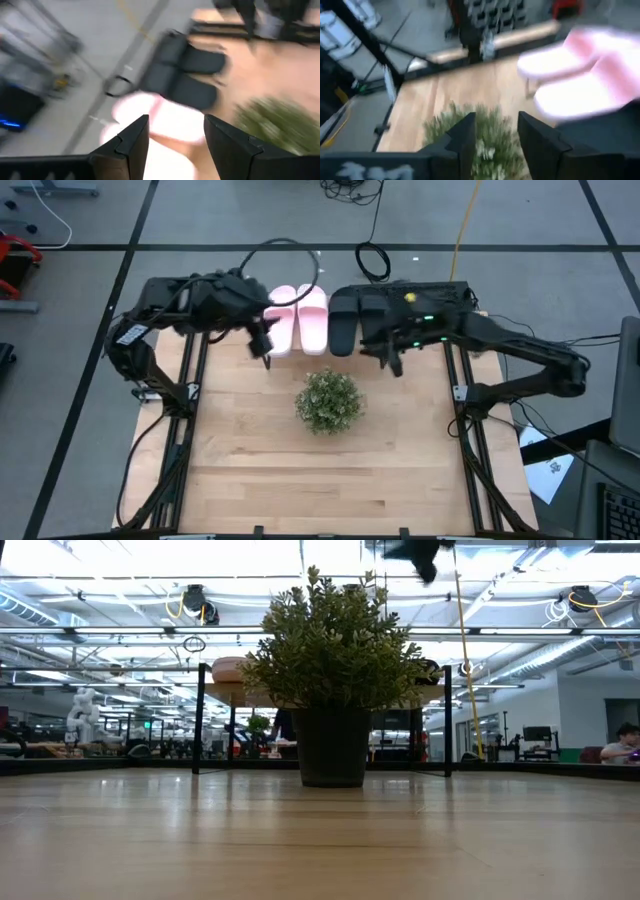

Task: Pick and place slides into the shelf
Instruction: Return to Home Position

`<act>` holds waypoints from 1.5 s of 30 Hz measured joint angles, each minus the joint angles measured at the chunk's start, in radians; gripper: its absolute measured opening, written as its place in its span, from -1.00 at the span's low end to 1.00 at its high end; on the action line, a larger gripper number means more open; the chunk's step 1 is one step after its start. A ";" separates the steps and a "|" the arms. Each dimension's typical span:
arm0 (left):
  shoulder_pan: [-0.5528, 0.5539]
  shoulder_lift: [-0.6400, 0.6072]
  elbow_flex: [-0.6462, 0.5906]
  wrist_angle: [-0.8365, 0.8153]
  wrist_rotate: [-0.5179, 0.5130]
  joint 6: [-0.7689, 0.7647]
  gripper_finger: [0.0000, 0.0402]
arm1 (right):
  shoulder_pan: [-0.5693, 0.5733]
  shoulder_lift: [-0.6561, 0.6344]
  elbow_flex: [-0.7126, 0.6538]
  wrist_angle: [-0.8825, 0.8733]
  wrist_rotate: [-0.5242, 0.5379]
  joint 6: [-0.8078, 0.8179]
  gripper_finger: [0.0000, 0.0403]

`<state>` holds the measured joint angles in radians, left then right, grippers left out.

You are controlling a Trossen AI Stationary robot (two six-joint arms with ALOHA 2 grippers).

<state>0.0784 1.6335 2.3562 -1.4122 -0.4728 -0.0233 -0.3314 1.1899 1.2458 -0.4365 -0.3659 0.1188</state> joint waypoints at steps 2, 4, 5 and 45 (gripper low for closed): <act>0.000 -0.026 -0.001 -0.066 0.091 -0.043 -0.06 | 0.011 -0.061 0.020 -0.002 0.047 -0.002 -0.40; 0.000 -0.064 0.000 -0.099 0.154 -0.104 -0.06 | 0.014 -0.129 0.025 -0.001 0.069 -0.003 -0.52; 0.000 -0.083 0.000 -0.131 0.170 -0.135 -0.06 | 0.014 -0.164 0.025 -0.005 0.079 -0.004 -0.60; -0.467 -1.515 -2.191 1.266 0.054 -0.433 -0.06 | 0.006 -1.029 -0.930 0.642 -0.483 0.287 -1.00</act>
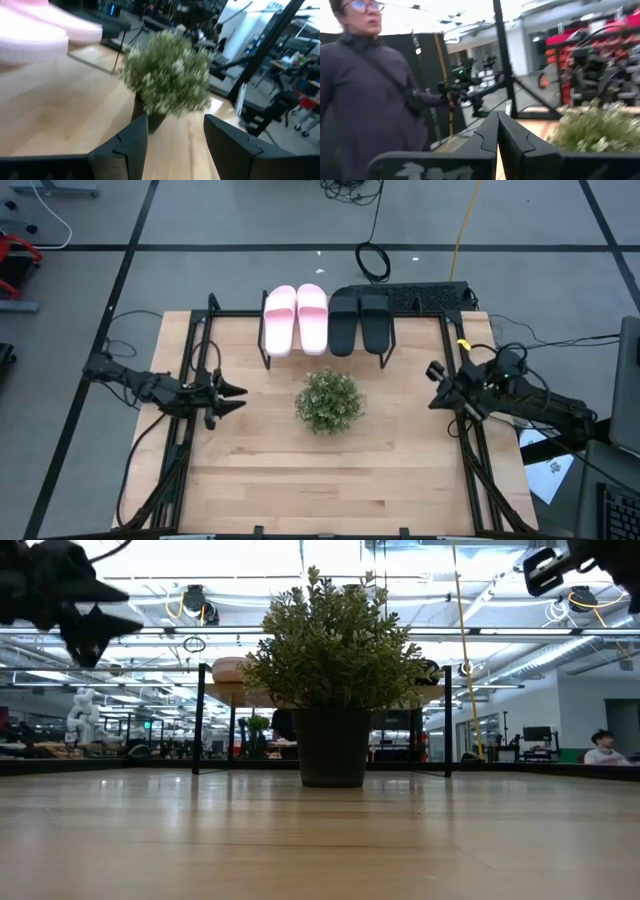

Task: Pick and place slides into the shelf
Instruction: Return to Home Position

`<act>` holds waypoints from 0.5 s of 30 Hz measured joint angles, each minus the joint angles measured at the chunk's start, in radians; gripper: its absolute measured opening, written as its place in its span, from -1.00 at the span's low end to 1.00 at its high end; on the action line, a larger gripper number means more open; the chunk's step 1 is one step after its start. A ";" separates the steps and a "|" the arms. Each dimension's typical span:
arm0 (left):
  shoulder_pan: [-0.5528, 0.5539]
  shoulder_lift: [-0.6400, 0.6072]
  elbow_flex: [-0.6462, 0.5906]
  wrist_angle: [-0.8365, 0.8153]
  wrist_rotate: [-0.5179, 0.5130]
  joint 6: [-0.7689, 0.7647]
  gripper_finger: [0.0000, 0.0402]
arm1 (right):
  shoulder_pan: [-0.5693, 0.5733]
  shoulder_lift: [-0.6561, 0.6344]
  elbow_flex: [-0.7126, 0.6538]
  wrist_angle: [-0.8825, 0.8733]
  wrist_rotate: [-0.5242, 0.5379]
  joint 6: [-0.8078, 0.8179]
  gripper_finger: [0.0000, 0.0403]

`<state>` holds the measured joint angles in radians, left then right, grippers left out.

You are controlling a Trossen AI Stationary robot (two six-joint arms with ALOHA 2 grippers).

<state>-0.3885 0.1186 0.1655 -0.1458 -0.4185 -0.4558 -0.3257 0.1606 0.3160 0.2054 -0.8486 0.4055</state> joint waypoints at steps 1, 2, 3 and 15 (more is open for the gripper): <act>0.000 -0.011 -0.016 -0.006 0.000 -0.006 -0.06 | 0.000 -0.001 -0.009 0.003 -0.020 0.001 -1.00; 0.000 -0.023 -0.025 -0.005 0.001 -0.010 -0.06 | -0.001 -0.005 -0.017 0.002 -0.042 0.002 -1.00; 0.000 -0.035 -0.030 0.002 0.003 -0.009 -0.06 | -0.002 -0.010 -0.023 0.001 -0.070 0.001 -1.00; 0.018 -0.107 -0.052 -0.115 0.014 0.027 -0.06 | -0.074 -0.078 -0.127 -0.001 -0.075 0.103 -1.00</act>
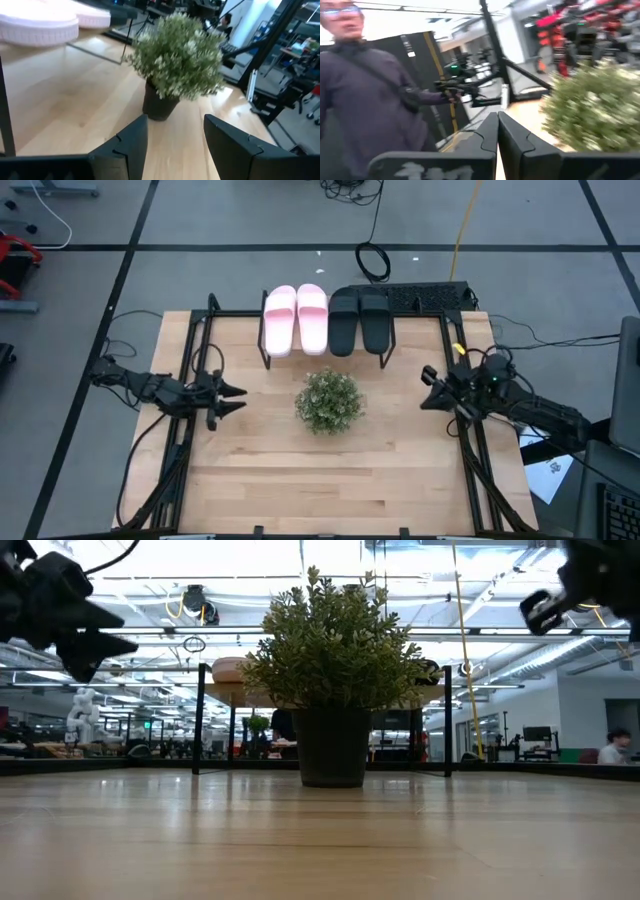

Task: Pick and place slides into the shelf
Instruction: Return to Home Position

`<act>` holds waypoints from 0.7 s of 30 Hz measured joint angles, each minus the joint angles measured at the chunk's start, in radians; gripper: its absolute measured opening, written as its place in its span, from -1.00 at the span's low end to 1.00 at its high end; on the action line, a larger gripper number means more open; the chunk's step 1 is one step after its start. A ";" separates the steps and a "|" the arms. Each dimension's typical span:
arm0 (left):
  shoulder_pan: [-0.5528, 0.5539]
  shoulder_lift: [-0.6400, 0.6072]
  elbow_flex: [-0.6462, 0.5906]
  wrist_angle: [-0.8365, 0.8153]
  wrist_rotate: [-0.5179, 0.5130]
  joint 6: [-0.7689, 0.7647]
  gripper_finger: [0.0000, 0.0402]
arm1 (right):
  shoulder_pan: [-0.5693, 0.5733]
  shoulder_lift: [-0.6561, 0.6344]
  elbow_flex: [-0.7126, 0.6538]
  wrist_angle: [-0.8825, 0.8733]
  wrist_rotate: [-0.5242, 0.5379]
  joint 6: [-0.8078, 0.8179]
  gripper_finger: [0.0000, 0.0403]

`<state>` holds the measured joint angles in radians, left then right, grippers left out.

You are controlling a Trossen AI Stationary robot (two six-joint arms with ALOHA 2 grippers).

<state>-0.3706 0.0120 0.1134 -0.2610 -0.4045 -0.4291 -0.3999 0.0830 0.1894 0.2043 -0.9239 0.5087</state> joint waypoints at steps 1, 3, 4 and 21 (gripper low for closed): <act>0.000 0.000 -0.009 -0.002 0.000 -0.004 -0.06 | 0.000 0.000 -0.013 0.001 0.022 -0.003 -1.00; 0.000 0.003 -0.016 -0.003 -0.006 -0.015 -0.06 | 0.000 0.000 -0.030 0.008 0.064 -0.028 -1.00; 0.000 0.005 -0.016 0.002 -0.008 -0.014 -0.06 | 0.000 0.000 -0.036 0.009 0.079 -0.043 -1.00; 0.000 0.007 -0.016 -0.003 -0.065 0.064 -0.06 | 0.031 0.001 -0.133 -0.060 0.427 -0.119 -1.00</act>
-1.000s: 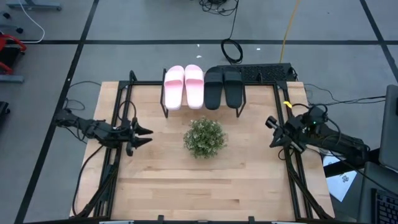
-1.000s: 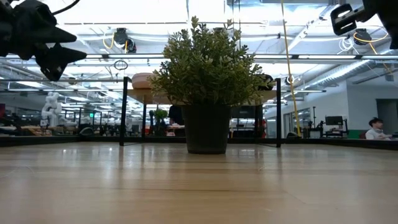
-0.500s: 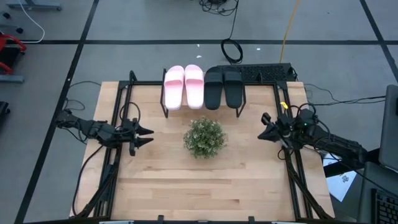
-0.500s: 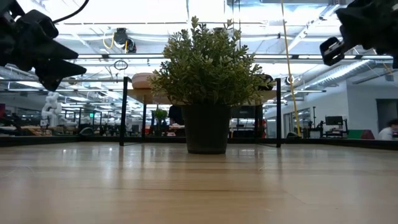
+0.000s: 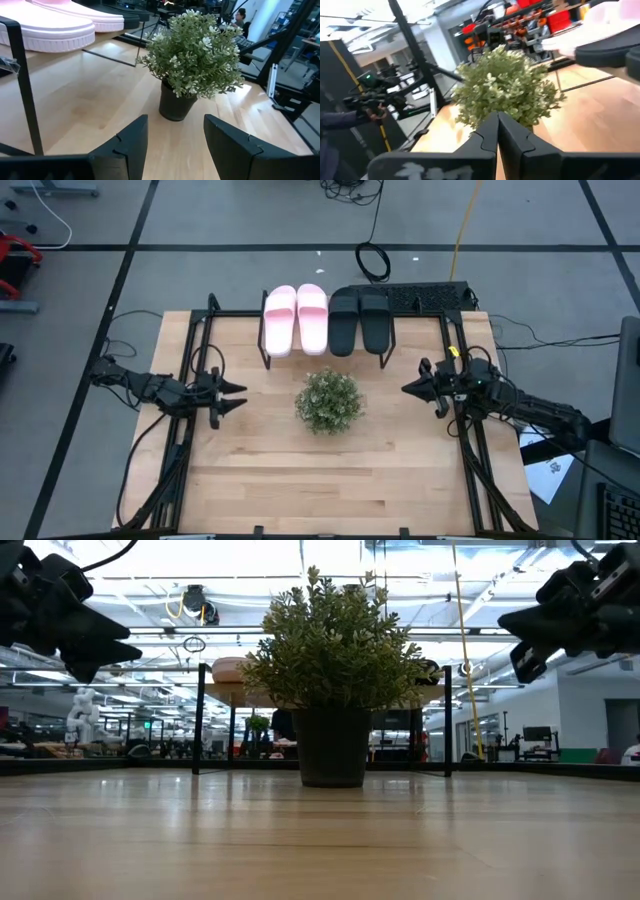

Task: Pick and place slides into the shelf
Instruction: Return to Home Position

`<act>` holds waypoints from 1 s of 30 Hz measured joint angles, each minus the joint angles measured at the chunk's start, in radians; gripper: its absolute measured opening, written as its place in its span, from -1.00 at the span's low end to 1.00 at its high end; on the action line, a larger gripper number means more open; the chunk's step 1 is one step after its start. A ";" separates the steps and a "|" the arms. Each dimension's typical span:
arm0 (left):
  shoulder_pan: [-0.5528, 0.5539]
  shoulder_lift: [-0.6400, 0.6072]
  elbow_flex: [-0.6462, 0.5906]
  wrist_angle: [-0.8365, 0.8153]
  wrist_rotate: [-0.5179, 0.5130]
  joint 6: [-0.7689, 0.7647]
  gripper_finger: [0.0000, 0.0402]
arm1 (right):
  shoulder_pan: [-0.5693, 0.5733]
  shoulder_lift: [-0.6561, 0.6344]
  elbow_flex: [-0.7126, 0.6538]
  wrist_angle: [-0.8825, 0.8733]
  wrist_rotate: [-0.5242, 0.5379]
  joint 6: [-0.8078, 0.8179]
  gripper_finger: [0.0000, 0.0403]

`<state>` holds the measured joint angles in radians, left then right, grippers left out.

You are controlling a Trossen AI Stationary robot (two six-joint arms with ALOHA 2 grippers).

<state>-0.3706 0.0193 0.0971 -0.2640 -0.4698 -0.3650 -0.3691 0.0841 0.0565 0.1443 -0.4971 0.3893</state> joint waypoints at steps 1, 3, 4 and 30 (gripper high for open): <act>0.000 0.000 0.000 0.000 -0.005 0.004 -0.06 | 0.006 -0.001 -0.010 -0.003 0.022 -0.001 -1.00; 0.000 0.000 0.000 0.000 -0.011 0.014 -0.06 | 0.018 -0.001 -0.028 -0.006 0.055 -0.013 -1.00; 0.000 0.000 0.000 0.000 -0.011 0.019 -0.06 | 0.020 -0.001 -0.036 -0.002 0.059 -0.019 -1.00; 0.000 0.000 0.000 0.000 0.003 -0.004 -0.06 | 0.024 0.001 -0.041 -0.049 0.182 -0.110 -1.00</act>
<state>-0.3706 0.0193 0.0975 -0.2638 -0.4664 -0.3687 -0.3450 0.0849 0.0151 0.0954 -0.3153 0.2790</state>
